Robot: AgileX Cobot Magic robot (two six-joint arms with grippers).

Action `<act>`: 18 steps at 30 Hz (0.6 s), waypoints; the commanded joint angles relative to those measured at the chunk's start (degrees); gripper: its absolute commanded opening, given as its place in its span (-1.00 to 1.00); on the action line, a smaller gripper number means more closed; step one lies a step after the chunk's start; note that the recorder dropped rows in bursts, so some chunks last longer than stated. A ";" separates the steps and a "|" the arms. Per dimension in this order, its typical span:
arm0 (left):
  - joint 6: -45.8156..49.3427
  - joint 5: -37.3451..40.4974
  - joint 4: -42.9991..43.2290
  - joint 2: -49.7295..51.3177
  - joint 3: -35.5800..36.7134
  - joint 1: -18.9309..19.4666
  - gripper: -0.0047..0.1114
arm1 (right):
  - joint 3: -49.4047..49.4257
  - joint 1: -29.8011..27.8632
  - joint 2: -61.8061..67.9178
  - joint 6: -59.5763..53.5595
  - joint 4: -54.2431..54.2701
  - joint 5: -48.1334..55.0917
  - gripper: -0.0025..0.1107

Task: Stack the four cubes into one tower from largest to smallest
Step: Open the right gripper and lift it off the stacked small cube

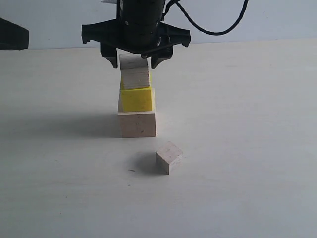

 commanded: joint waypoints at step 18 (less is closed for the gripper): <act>-0.50 0.16 -0.35 -0.32 0.27 -0.32 -0.92 | -0.35 -0.06 -0.22 -1.74 3.67 1.34 0.24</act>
